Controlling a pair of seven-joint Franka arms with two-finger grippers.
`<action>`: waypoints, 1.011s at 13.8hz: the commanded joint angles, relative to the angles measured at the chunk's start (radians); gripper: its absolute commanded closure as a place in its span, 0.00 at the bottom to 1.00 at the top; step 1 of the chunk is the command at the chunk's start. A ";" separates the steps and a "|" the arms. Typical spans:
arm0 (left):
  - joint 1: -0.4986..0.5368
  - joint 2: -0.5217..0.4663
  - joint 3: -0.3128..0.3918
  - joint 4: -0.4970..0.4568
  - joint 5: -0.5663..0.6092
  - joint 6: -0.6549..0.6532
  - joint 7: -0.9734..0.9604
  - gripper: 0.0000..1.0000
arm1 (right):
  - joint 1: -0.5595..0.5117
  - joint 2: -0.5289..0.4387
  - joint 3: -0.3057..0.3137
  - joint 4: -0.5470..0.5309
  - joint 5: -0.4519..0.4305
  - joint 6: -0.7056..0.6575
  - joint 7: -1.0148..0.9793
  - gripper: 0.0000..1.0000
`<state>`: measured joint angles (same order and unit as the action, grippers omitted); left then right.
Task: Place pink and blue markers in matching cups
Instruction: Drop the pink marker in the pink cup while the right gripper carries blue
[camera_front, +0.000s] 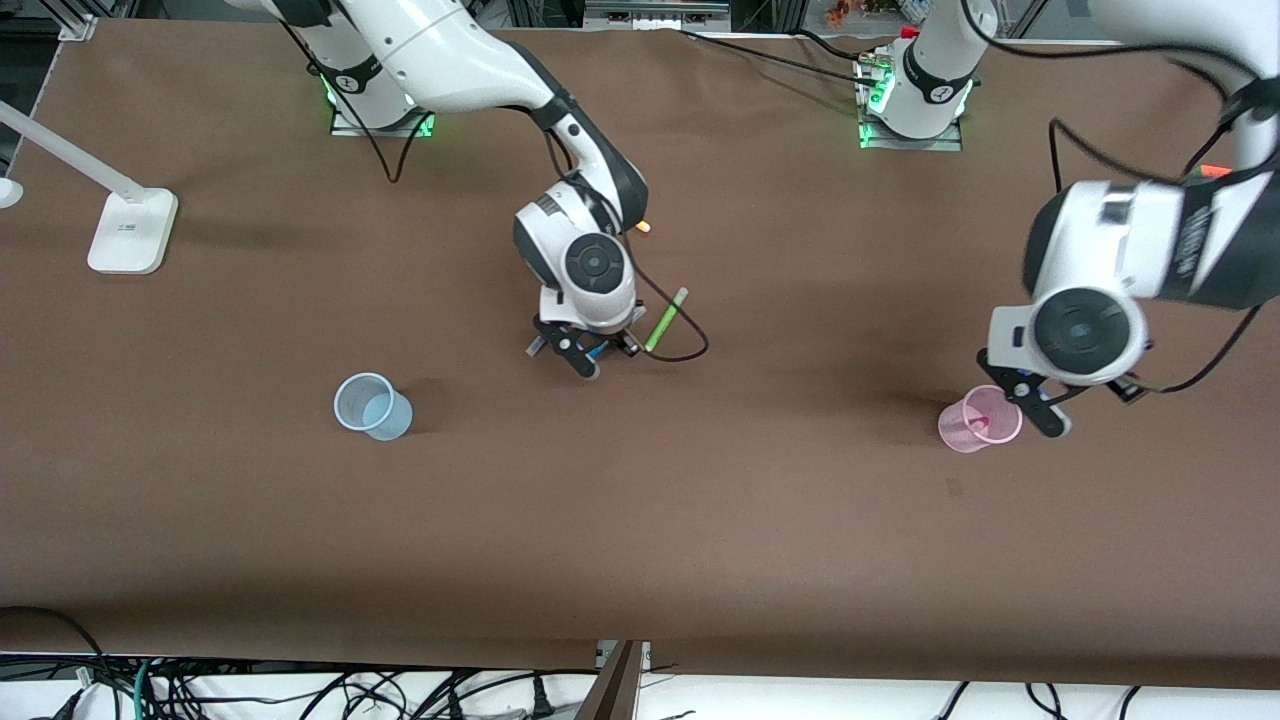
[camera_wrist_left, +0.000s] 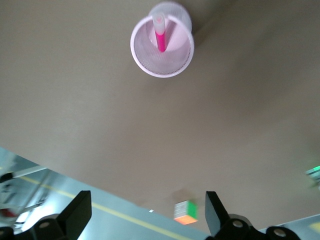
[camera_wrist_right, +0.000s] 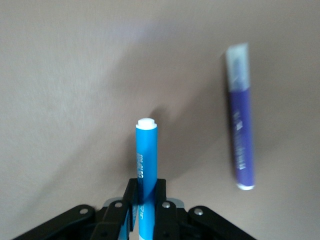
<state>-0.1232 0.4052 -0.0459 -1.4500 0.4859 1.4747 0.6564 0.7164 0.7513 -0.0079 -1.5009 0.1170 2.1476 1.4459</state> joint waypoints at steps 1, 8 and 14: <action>0.011 0.007 0.003 0.115 -0.120 -0.079 -0.119 0.00 | -0.081 -0.117 0.006 -0.015 0.123 -0.147 -0.160 1.00; 0.046 0.006 0.009 0.316 -0.357 -0.135 -0.501 0.00 | -0.397 -0.230 0.003 0.010 0.286 -0.481 -0.569 1.00; 0.105 -0.028 0.008 0.372 -0.380 -0.148 -0.506 0.00 | -0.676 -0.196 0.006 0.016 0.452 -0.633 -0.844 1.00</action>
<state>-0.0496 0.3866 -0.0363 -1.0984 0.1345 1.3477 0.1598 0.0970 0.5346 -0.0212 -1.4892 0.5176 1.5477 0.6550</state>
